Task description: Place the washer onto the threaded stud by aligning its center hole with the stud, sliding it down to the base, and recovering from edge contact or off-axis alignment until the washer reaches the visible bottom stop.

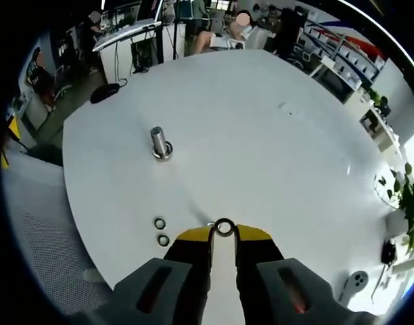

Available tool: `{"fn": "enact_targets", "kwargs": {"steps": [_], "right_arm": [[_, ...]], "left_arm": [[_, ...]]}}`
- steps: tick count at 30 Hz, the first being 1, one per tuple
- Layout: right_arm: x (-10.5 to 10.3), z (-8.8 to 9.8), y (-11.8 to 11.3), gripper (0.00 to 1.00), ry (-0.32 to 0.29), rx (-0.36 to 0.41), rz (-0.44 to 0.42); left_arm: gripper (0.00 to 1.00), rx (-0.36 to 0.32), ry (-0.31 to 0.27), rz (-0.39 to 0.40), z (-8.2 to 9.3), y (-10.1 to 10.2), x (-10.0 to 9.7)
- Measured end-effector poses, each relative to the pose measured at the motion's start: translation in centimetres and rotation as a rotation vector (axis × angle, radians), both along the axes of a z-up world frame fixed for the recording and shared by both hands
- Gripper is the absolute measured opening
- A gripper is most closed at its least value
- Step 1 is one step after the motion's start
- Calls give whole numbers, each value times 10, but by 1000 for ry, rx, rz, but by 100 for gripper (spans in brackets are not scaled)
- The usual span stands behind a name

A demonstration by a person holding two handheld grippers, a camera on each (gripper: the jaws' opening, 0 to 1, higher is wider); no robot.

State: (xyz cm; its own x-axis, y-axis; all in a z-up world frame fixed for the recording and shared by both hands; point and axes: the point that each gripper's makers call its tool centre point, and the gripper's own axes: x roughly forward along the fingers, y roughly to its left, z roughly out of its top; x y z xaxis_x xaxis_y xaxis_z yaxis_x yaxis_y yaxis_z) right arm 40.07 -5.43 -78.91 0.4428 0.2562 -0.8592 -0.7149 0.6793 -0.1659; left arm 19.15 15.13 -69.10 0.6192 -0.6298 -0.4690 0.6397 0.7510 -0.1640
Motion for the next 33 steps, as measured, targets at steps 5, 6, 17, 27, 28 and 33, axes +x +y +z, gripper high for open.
{"fn": "enact_targets", "kwargs": {"steps": [5, 6, 17, 27, 28, 33], "right_arm": [[4, 0, 0, 14, -1, -2, 1], [5, -1, 0, 14, 1, 1, -1], [8, -6, 2, 14, 8, -5, 21], [0, -16, 3, 14, 46, -18, 59], [0, -18, 3, 14, 49, -25, 67], [-1, -24, 2, 14, 67, -38, 77]], "left_arm": [[22, -3, 4, 1, 0, 0, 0], [22, -2, 6, 1, -1, -1, 0], [22, -5, 14, 10, -1, 0, 1], [22, 1, 20, 4, -3, -1, -1], [22, 3, 21, 3, -3, -1, -1], [22, 7, 24, -1, -4, -2, -1]]}}
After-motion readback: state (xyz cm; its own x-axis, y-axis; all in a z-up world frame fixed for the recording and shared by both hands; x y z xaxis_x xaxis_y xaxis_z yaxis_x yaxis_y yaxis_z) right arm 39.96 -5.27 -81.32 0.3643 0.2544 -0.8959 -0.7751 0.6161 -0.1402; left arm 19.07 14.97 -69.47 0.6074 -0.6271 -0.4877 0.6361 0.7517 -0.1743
